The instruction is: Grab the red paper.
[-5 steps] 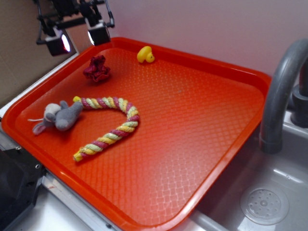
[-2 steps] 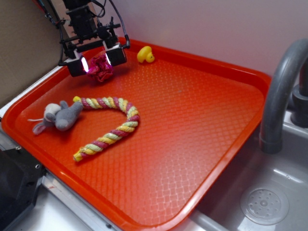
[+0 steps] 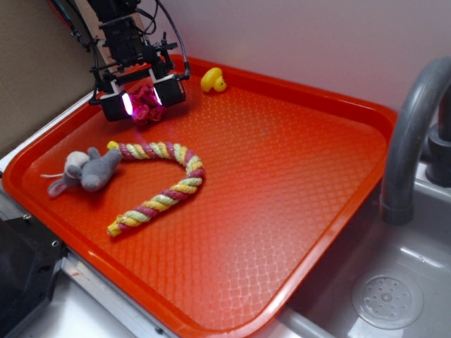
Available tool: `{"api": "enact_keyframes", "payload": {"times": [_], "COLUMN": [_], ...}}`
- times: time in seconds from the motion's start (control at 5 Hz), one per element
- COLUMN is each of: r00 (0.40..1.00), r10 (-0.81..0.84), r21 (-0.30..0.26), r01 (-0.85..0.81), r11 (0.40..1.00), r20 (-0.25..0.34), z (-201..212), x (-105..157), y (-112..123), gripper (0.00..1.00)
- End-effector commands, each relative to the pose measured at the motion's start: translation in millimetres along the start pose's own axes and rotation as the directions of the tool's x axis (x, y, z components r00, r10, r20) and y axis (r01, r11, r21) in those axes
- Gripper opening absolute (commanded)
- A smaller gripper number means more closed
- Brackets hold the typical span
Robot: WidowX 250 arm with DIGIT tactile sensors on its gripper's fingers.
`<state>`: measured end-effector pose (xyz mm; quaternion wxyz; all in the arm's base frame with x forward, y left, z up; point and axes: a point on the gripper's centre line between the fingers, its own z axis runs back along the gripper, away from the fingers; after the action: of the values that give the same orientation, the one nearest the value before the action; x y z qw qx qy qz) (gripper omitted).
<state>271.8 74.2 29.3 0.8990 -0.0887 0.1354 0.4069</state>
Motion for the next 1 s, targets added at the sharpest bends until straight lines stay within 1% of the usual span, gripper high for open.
{"api": "enact_keyframes", "payload": {"times": [0.0, 0.2, 0.4, 0.6, 0.8], "r00": [0.990, 0.969, 0.909, 0.781, 0.695], "r10": [0.015, -0.142, -0.385, -0.611, -0.710], "r21": [0.038, 0.110, 0.137, 0.109, 0.131], "r01": [-0.020, 0.122, 0.366, 0.602, 0.698], "r11": [0.999, 0.986, 0.920, 0.791, 0.704], "r20": [0.143, 0.200, 0.157, 0.128, 0.111], "z": [9, 21, 52, 81, 96], "x": [4, -5, -17, -32, -56], "y": [5, 0, -5, -8, -15], "gripper": [0.00, 0.00, 0.00, 0.00, 0.00]}}
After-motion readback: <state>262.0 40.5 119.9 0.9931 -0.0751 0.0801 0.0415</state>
